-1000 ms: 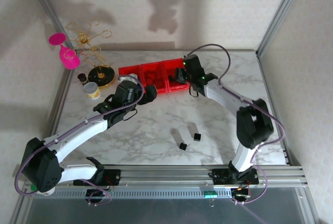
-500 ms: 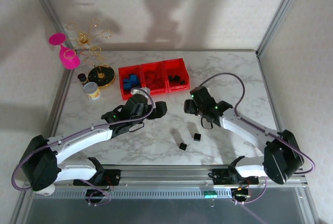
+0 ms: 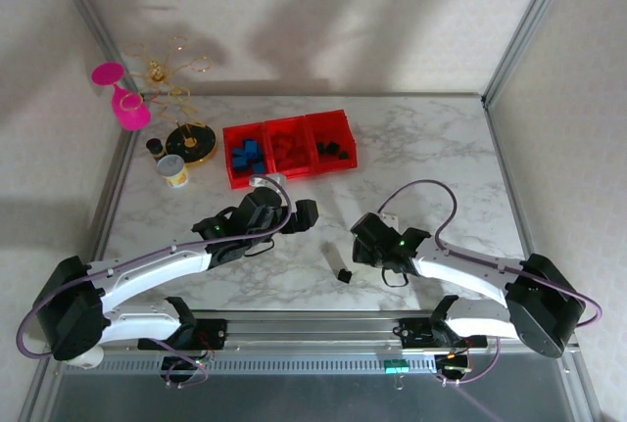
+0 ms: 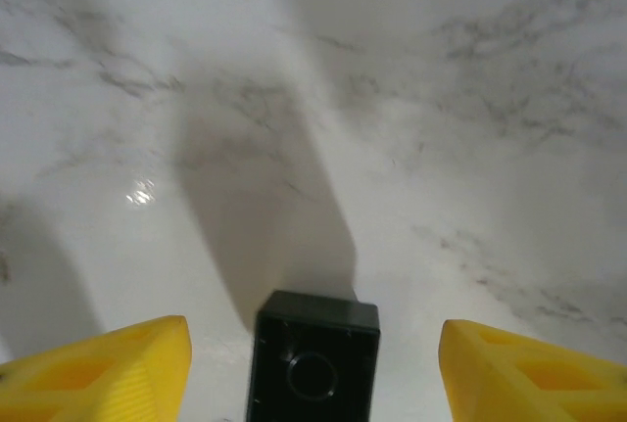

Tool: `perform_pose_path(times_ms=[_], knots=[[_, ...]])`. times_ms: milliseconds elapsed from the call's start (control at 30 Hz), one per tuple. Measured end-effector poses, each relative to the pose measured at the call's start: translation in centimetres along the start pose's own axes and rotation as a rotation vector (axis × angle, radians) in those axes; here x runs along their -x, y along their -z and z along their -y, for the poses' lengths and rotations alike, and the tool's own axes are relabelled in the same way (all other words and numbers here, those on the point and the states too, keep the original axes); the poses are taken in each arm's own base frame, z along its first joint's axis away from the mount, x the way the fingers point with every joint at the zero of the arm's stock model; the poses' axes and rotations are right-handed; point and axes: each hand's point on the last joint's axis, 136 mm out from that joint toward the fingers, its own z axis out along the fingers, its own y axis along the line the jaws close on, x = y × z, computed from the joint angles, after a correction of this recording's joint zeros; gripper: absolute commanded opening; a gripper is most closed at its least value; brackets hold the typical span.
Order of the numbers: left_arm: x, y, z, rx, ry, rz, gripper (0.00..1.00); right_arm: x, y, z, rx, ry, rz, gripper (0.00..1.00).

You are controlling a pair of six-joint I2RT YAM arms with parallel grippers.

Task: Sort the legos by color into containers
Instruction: Pick up the lego from the bottom-center of the table.

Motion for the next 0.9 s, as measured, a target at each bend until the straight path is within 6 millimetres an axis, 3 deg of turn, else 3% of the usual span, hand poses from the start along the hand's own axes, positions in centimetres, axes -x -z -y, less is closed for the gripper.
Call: perform_pose_path(times_ms=[300,533,733,900], knots=[[-0.1,-0.2,-0.2,0.012,0.001,0.002,1.00,-1.5,-1.7,0.1,-0.053,0.016,-0.032,0.46],[0.0,-0.2,-0.3,0.019,0.000,0.009,1.00,-1.2,-1.9,0.3,-0.086,0.033,-0.017,0.33],[0.2,-0.2,-0.5,0.030,0.000,0.020,0.99,0.2,-1.3,-0.8,-0.064,0.036,0.026,0.31],[0.8,0.1,-0.6,0.037,0.002,0.044,1.00,3.2,0.3,-2.8,-0.015,0.057,0.103,0.32]])
